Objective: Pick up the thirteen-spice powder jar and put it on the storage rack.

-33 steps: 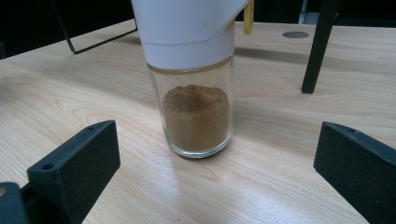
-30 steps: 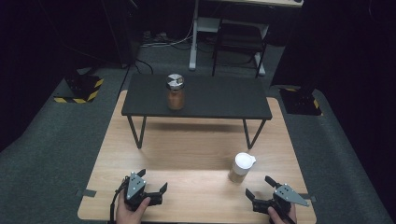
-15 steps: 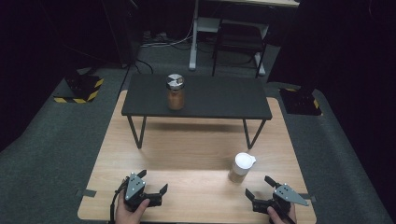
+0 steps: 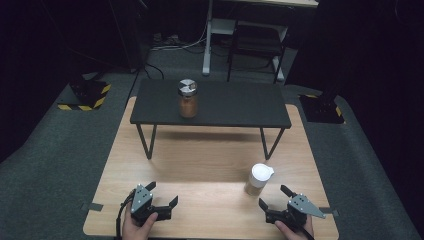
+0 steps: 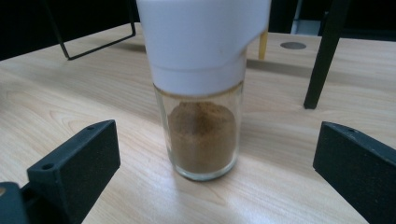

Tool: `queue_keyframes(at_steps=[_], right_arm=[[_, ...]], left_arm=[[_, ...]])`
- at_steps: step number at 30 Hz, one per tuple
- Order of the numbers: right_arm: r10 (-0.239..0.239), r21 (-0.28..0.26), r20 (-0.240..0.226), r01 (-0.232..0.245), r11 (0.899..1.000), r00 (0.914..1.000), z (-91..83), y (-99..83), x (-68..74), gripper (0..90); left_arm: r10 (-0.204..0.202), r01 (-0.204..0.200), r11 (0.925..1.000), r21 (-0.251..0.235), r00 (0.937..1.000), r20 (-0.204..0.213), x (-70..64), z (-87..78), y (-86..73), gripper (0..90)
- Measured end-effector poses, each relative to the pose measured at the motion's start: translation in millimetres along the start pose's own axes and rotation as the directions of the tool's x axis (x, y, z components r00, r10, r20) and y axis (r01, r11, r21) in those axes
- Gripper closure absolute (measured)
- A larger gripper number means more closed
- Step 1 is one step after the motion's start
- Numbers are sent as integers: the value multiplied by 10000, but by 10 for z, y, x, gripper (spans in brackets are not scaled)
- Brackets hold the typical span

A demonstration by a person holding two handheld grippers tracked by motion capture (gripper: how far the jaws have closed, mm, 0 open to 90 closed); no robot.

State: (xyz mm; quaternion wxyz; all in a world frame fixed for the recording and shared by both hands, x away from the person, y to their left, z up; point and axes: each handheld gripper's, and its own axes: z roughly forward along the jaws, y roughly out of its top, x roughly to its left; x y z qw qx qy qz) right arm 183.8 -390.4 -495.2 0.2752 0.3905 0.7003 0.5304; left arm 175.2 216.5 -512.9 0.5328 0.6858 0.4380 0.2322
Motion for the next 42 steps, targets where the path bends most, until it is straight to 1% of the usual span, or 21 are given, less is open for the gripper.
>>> queue_keyframes(at_steps=[4, 8, 12, 16, 23, 31, 32, 35, 38, 40, 42], right_arm=[[61, 23, -11, -60, 10000, 10000, 16, 38, 14, 7], [-2, 158, 73, 1, 9999, 10000, 63, 90, 32, 13], [-51, 265, 178, 46, 9996, 9998, 133, 156, 58, 31], [-187, 349, 217, 179, 9992, 9996, 212, 204, 91, 44], [-103, 508, 248, 91, 9987, 9996, 373, 223, 150, 60], [35, 292, 363, -45, 9996, 9993, 471, 189, 230, 130], [53, 169, 505, -61, 9998, 9987, 491, 163, 274, 174], [98, -16, 720, -97, 10000, 9974, 498, 136, 316, 218], [311, -182, 826, -297, 9994, 9961, 501, 107, 313, 277], [497, -249, 769, -479, 9985, 9958, 508, 98, 285, 282], [455, -280, 798, -434, 9987, 9958, 514, 100, 295, 284]], left_arm=[[151, -151, 9999, 30, 9999, 68, -3, 5, 6, 6], [282, -284, 9995, 106, 9995, 107, -8, 15, 20, 6], [293, -294, 9995, 90, 9995, 109, -9, 15, 17, 6], [432, -433, 9990, 76, 9990, 137, -14, 10, 14, 6], [473, -473, 9989, 33, 9988, 135, -21, 6, 6, 6], [447, -448, 9990, 53, 9989, 169, -16, 3, 7, 6], [471, -472, 9989, 69, 9987, 177, -15, 4, 11, 6], [522, -524, 9986, 67, 9984, 233, -14, 7, 10, 6], [530, -532, 9986, 73, 9983, 260, -11, 6, 11, 6], [517, -519, 9986, 87, 9983, 271, -8, 7, 13, 6], [520, -523, 9986, 119, 9983, 273, -4, 6, 19, 6]])
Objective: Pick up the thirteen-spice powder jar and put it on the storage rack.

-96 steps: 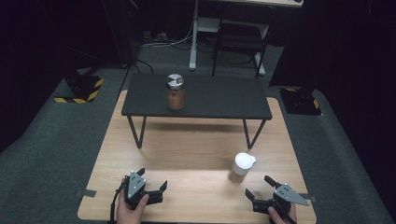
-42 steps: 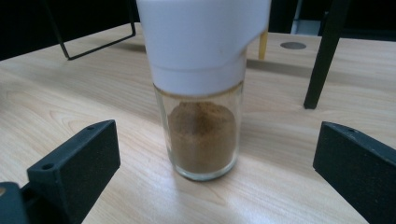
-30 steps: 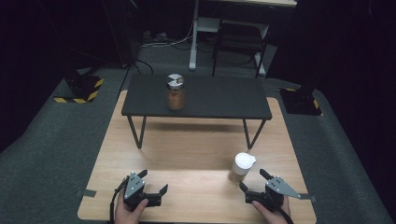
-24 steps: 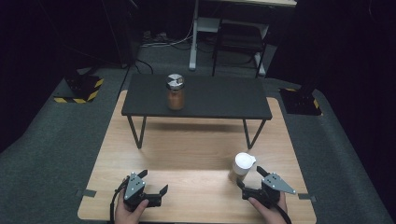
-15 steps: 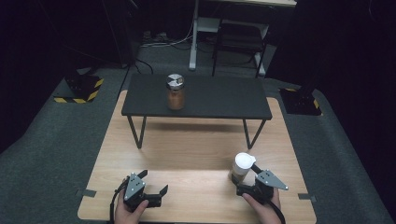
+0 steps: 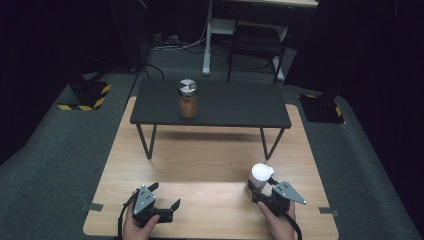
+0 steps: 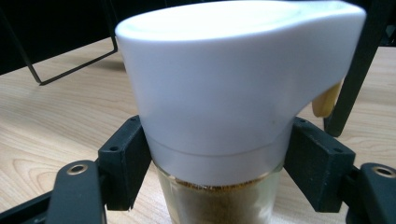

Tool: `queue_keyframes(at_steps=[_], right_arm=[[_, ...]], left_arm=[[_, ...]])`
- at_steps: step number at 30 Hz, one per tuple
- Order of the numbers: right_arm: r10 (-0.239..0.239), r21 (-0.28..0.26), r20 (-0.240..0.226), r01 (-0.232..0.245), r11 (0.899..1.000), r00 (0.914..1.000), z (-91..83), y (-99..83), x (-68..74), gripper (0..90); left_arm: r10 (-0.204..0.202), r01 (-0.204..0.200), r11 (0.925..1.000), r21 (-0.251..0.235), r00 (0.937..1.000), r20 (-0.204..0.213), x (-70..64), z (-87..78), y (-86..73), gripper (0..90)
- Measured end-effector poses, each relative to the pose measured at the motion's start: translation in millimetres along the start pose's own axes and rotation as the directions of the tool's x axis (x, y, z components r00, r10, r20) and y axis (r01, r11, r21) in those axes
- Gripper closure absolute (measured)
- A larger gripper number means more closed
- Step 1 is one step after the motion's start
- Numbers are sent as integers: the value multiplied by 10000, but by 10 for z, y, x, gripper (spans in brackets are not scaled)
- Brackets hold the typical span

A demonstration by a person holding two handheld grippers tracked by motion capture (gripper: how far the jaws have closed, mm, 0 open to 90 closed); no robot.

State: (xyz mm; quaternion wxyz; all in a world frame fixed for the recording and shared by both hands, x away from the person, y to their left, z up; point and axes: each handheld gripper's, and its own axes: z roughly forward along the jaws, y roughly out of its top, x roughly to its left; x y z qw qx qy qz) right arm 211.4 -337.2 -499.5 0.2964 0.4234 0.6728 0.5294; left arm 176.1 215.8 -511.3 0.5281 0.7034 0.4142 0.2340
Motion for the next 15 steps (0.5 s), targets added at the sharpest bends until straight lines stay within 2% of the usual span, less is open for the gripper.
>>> queue_keyframes(at_steps=[7, 15], right_arm=[[215, -70, 49, -214, 9997, 9998, 17, 22, 22, 282], [76, 113, 163, -78, 9999, 9998, 19, 83, 43, 300]], left_arm=[[-11, 11, 10000, 1, 10000, 7, 2, 0, 0, 6], [-45, 45, 10000, 5, 10000, 35, 10, 0, 0, 6]])
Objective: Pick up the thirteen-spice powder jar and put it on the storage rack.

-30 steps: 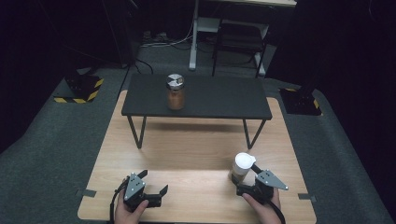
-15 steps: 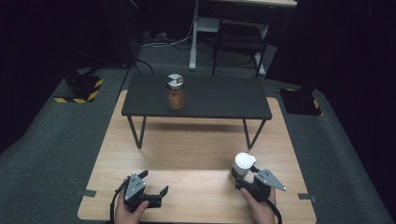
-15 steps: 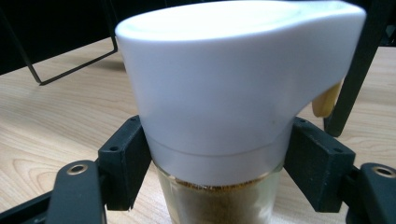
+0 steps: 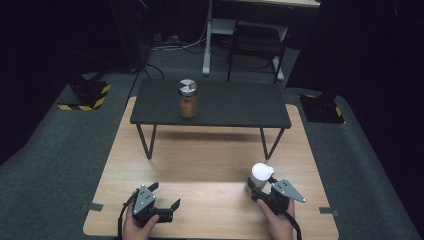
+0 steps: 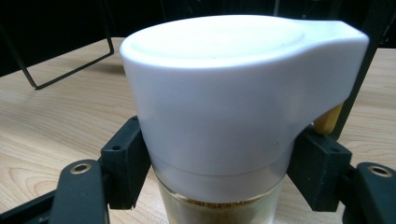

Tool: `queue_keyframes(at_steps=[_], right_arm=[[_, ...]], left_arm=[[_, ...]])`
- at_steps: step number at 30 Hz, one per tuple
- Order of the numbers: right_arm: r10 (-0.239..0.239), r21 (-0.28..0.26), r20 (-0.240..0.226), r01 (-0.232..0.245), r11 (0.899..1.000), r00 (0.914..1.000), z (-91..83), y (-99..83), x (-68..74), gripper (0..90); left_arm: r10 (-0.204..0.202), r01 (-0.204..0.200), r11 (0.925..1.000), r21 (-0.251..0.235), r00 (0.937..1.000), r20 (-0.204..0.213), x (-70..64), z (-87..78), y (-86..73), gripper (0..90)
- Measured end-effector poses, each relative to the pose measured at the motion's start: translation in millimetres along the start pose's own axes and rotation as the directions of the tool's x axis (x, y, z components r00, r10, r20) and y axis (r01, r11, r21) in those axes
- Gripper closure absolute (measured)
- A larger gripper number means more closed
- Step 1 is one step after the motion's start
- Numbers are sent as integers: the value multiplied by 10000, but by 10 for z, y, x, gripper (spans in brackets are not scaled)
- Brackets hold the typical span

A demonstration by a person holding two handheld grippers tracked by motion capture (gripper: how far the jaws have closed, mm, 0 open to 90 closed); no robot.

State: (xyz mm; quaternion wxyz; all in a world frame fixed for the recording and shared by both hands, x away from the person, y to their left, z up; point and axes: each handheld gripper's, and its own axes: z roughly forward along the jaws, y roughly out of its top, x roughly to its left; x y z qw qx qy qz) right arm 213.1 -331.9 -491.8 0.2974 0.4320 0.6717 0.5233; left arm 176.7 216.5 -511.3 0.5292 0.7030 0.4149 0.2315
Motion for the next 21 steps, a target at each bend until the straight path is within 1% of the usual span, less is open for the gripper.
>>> queue_keyframes(at_steps=[7, 12, 21], right_arm=[[-10, -12, 35, 10, 10000, 10000, -4, 16, 14, 304], [-202, -215, 7, 202, 9996, 9998, -47, 58, 33, 305], [-266, -548, -96, 260, 9982, 9996, -112, 126, 33, 306]], left_arm=[[-52, 52, 10000, -27, 10000, 26, 3, -2, -5, 6], [-65, 65, 10000, -19, 10000, 38, 6, -1, -4, 6], [-1, 1, 10000, 16, 10000, 50, 4, -2, 2, 6]])
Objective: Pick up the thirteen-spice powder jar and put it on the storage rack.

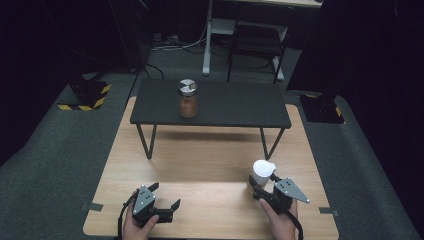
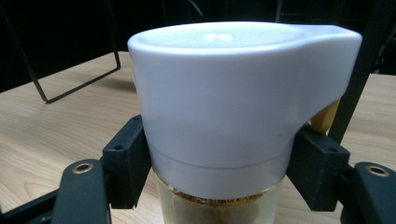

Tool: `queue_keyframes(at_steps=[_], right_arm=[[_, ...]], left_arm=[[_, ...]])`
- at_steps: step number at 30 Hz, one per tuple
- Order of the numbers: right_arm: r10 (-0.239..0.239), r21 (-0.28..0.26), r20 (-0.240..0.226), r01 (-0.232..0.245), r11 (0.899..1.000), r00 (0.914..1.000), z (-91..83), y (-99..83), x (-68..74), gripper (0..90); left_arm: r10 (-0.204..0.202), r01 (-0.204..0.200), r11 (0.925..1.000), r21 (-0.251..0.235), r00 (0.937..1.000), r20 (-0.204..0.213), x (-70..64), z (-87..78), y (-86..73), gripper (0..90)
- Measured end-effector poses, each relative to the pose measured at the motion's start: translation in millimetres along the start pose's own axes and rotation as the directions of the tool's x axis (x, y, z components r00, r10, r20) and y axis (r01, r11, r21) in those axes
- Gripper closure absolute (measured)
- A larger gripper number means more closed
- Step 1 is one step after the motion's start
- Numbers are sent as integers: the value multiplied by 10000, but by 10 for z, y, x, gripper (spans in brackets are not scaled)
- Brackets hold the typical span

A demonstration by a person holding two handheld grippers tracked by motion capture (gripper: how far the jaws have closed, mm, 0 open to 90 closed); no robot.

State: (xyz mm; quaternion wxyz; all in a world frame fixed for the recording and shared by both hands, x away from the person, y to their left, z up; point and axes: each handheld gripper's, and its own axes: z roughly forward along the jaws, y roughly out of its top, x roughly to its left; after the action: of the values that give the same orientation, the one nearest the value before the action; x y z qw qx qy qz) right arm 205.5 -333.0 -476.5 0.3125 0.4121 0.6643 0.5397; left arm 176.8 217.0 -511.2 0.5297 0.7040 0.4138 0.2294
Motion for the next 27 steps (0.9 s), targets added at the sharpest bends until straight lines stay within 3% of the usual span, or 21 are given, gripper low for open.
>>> queue_keyframes(at_steps=[8, 27], right_arm=[[57, -240, -58, -59, 9997, 10000, -52, 54, 1, 307], [-133, -819, -215, 115, 9966, 9997, -143, 421, 82, 309]], left_arm=[[14, -14, 10000, 8, 10000, 29, -6, 4, 1, 6], [56, -57, 9999, 116, 10000, 73, -14, 15, 20, 6]])
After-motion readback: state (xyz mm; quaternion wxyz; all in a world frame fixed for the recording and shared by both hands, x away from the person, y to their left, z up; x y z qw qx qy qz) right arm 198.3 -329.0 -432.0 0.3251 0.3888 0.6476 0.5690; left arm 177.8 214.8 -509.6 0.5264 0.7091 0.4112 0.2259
